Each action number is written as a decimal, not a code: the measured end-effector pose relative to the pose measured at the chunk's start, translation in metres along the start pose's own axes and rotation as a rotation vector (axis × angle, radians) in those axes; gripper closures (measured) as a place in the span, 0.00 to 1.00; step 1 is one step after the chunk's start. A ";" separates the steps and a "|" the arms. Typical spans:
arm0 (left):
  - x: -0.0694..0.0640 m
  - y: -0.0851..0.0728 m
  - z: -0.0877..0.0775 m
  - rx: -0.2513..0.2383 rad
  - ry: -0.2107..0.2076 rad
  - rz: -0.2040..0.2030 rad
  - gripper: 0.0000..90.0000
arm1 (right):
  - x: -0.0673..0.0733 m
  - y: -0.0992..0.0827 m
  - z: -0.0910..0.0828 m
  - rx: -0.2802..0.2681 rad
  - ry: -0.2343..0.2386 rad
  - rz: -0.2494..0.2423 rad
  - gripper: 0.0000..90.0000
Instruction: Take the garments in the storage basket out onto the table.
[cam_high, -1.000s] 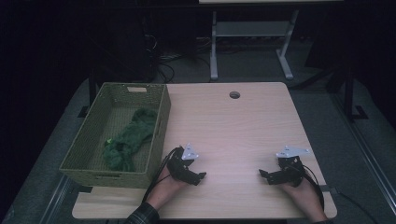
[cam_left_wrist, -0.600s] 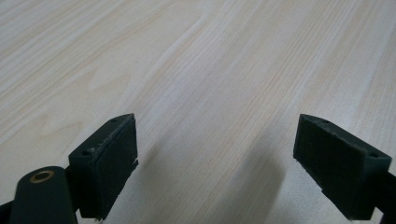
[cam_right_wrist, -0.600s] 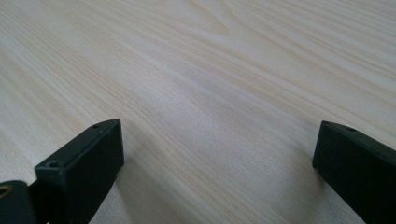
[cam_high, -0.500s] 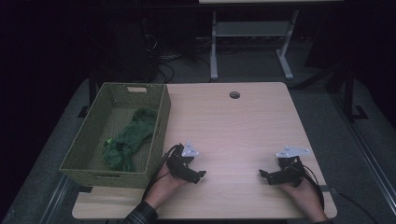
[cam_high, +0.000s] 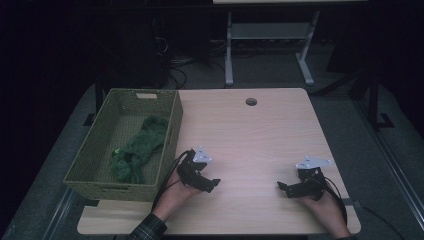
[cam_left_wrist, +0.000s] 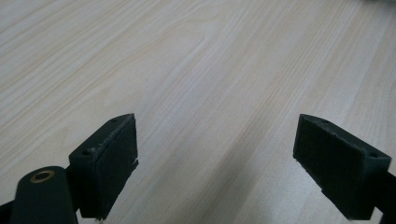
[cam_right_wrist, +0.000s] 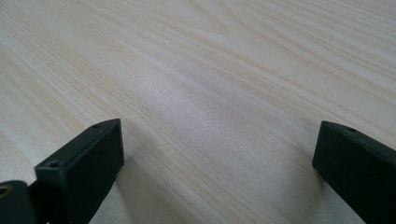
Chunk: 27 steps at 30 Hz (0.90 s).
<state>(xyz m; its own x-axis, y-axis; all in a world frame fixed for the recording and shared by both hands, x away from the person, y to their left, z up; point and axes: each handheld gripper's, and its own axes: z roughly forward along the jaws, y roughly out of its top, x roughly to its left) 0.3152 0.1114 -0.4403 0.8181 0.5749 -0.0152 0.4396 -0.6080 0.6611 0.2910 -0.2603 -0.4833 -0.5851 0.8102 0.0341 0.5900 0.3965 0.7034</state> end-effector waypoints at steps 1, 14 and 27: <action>0.000 0.001 -0.001 -0.002 0.000 -0.001 0.15 | 0.000 0.000 0.000 0.000 0.000 0.000 0.02; 0.002 0.010 -0.012 -0.005 -0.032 -0.016 0.15 | 0.000 0.000 0.000 0.000 0.000 0.000 0.02; 0.004 0.019 -0.022 -0.017 -0.070 -0.016 0.15 | 0.000 0.000 0.000 0.000 0.000 0.001 0.02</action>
<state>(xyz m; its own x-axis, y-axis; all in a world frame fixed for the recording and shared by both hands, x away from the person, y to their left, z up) 0.3186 0.1143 -0.4109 0.8354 0.5442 -0.0776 0.4466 -0.5897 0.6729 0.2909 -0.2602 -0.4833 -0.5849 0.8103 0.0348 0.5904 0.3960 0.7033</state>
